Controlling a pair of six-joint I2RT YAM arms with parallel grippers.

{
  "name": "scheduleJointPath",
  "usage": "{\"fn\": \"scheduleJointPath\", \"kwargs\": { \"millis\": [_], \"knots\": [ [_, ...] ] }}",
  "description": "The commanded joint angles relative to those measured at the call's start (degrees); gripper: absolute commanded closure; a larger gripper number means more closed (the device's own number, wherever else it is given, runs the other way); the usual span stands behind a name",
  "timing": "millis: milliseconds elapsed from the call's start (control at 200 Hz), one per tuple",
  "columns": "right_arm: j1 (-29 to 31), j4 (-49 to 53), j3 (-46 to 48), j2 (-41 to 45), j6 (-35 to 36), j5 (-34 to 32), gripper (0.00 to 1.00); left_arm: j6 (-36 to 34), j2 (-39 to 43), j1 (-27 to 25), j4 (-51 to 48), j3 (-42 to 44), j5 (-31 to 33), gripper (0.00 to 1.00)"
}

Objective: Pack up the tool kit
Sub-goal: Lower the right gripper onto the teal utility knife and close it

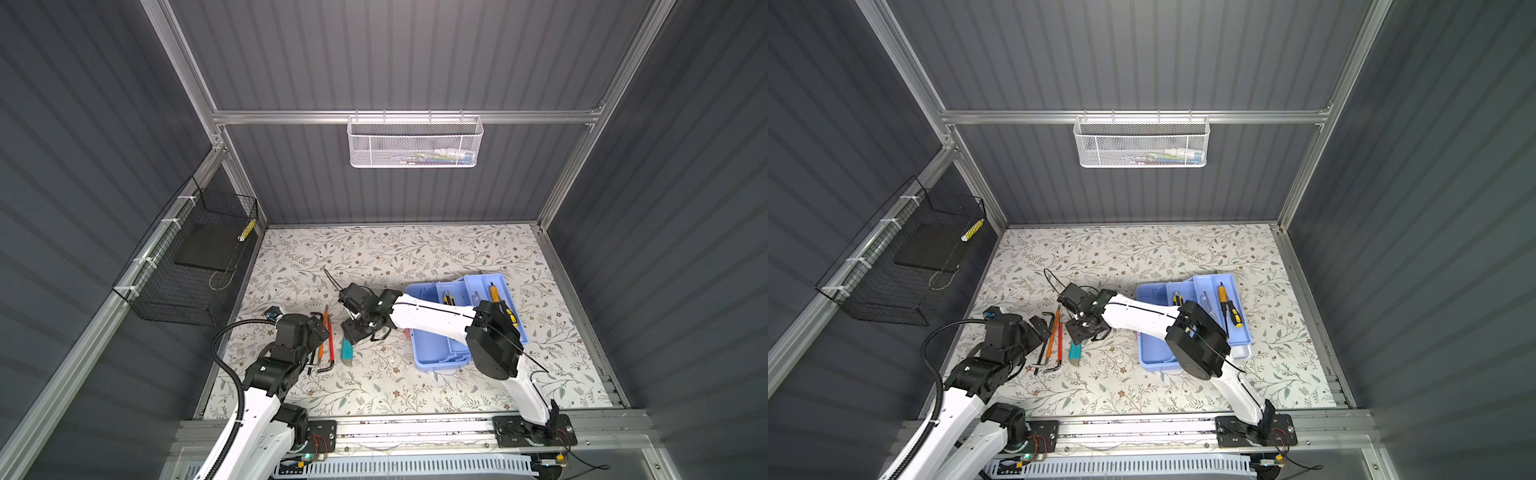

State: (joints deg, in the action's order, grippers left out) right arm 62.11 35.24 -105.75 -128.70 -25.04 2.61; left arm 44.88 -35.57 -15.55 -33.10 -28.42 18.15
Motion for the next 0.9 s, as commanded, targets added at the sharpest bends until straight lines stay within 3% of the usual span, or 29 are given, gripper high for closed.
{"fn": "scheduleJointPath", "kwargs": {
  "millis": [0,896],
  "knots": [
    [0.3,4.9,-5.0,-2.1,1.0,-1.3,0.38,1.1,1.3,0.2,-3.5,1.0,1.1,0.01],
    [4.2,13.7,-19.0,-13.9,5.2,-6.3,0.35,2.3,2.4,0.2,-4.7,3.2,1.3,0.01]
  ]
}}
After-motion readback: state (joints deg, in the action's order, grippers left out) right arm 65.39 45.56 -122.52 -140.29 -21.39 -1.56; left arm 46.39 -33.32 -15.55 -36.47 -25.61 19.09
